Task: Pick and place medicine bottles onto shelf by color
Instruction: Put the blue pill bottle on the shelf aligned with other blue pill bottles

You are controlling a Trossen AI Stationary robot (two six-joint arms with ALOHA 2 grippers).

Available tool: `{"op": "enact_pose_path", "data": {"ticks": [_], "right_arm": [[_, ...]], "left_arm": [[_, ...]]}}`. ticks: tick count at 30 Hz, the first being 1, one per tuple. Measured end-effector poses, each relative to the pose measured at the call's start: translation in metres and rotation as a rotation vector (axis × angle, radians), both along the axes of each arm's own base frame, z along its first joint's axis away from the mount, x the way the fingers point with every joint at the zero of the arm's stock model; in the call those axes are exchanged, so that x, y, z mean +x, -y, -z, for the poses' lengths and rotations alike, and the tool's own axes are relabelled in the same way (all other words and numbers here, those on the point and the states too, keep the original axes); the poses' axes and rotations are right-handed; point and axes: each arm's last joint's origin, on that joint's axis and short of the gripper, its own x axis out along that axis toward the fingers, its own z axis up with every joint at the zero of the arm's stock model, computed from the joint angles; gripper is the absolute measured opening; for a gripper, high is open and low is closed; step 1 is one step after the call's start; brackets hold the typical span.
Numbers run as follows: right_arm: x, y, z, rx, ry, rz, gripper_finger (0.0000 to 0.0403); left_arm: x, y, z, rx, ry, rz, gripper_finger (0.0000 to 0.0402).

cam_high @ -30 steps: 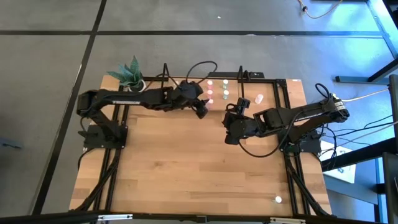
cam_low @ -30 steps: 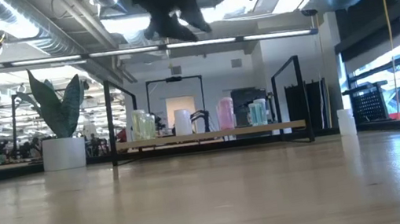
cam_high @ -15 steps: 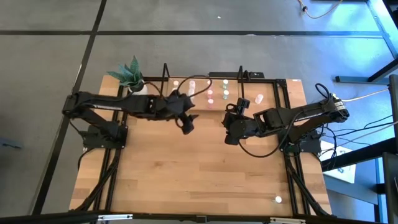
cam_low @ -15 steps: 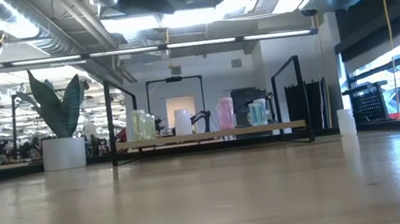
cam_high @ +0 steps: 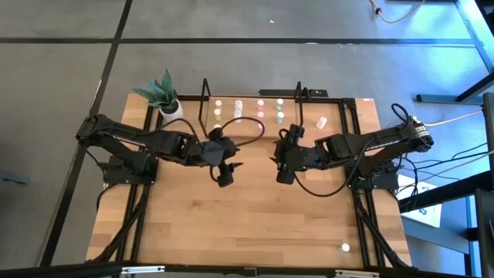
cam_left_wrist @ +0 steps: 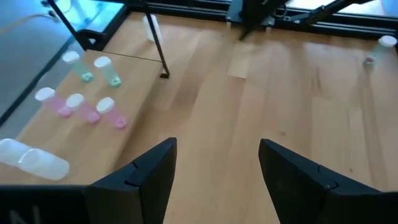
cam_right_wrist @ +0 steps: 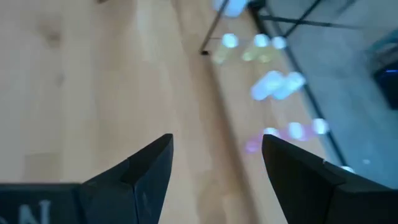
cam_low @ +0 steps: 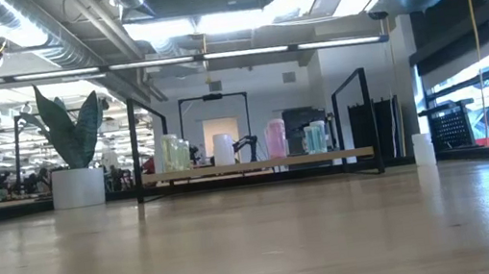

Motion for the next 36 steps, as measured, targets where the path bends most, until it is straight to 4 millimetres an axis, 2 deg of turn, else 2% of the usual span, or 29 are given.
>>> {"op": "enact_pose_path", "data": {"ticks": [8,14,18,24,30,36], "right_arm": [[-0.003,-0.009,0.006,0.278,-0.106,-0.206,0.0248],[-0.017,-0.017,0.015,0.442,-0.293,-0.285,0.0248],[-0.030,-0.039,0.017,0.598,-0.413,-0.416,0.0248],[-0.053,-0.083,0.018,0.711,-0.518,-0.457,0.0248],[-0.082,-0.123,0.017,0.833,-0.618,-0.384,0.0248],[-0.110,-0.153,0.022,0.883,-0.713,-0.224,0.0248]], "left_arm": [[-0.001,0.005,0.000,0.034,0.006,-0.019,0.0221],[-0.001,0.005,0.000,0.035,0.006,-0.019,0.0221],[-0.002,0.006,0.000,0.034,-0.004,-0.014,0.0221],[-0.004,0.010,0.002,0.037,-0.027,0.006,0.0221],[-0.006,0.014,0.004,0.042,-0.051,0.023,0.0221],[-0.008,0.021,0.004,0.048,-0.052,0.052,0.0221]]}}
